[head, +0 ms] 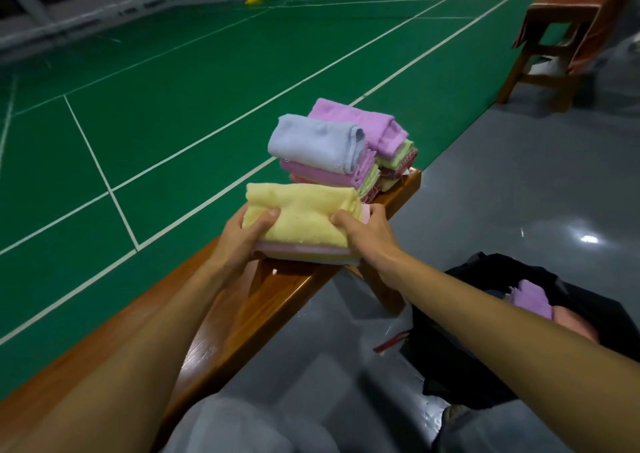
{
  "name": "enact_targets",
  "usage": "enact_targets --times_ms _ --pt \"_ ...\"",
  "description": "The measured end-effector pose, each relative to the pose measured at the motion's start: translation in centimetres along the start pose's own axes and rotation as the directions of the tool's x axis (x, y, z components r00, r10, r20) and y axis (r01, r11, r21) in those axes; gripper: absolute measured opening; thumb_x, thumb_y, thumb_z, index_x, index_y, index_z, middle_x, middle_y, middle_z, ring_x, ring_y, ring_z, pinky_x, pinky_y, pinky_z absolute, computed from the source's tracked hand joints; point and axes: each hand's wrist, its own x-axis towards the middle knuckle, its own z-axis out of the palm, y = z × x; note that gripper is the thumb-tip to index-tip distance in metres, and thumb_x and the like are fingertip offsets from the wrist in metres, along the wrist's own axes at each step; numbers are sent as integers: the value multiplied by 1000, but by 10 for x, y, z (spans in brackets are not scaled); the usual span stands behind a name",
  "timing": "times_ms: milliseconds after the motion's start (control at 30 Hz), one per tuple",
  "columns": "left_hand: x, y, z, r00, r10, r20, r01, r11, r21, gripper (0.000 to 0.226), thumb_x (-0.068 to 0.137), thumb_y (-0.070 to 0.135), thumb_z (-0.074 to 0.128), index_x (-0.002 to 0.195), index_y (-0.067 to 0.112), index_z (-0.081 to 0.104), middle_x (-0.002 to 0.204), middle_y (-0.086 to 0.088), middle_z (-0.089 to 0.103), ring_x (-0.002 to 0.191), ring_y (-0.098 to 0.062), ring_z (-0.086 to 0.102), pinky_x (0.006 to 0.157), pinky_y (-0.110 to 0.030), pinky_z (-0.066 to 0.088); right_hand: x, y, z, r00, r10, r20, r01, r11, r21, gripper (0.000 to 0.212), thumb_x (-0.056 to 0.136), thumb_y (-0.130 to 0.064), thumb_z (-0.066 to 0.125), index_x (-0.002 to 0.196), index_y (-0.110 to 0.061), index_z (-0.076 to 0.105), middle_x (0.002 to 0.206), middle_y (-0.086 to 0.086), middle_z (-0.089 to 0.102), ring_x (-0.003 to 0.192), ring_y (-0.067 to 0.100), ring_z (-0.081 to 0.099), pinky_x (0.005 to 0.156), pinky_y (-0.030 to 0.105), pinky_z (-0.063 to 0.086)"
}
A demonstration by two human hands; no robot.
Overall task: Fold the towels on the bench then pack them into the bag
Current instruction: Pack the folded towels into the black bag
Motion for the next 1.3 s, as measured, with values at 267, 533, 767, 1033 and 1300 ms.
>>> enact_targets --times_ms 267,533,767,1033,1300 --pt "-37 -7 107 991 112 -79 -113 994 -13 54 72 37 87 118 21 61 114 -3 73 105 -21 72 85 -36 62 -15 17 -111 997 -20 69 23 999 -41 48 87 -28 74 126 -22 47 117 0 58 102 19 62 72 36 56" --pt "-49 -101 274 996 -81 25 81 997 -6 92 55 50 85 136 20 52 127 -3 65 115 -22 67 94 -41 60 12 100 -258 996 92 19 -88 986 -144 63 51 -38 77 111 -26 65 111 5 68 96 24 66 76 42 58" --pt "-54 -222 376 965 -261 -33 260 965 -42 71 61 42 91 122 20 62 116 -3 71 106 -19 71 88 -36 61 84 220 -312 971 215 104 -171 930 -324 47 63 -23 73 109 -17 68 110 14 70 87 17 67 73 39 58" --pt "-17 -344 448 895 -445 -25 444 895 -38 58 72 29 93 117 22 57 116 -3 68 100 -17 70 78 -26 58 205 316 -321 935 269 233 -41 733 -679 48 80 -15 81 123 -17 61 101 -3 65 88 17 64 66 22 50" --pt "21 -384 473 899 -436 52 414 881 227 59 77 30 92 127 16 63 108 3 72 95 -15 69 80 -30 55 222 359 -324 988 110 105 61 343 -937 51 90 -33 67 137 -22 53 130 8 57 117 33 54 88 42 48"
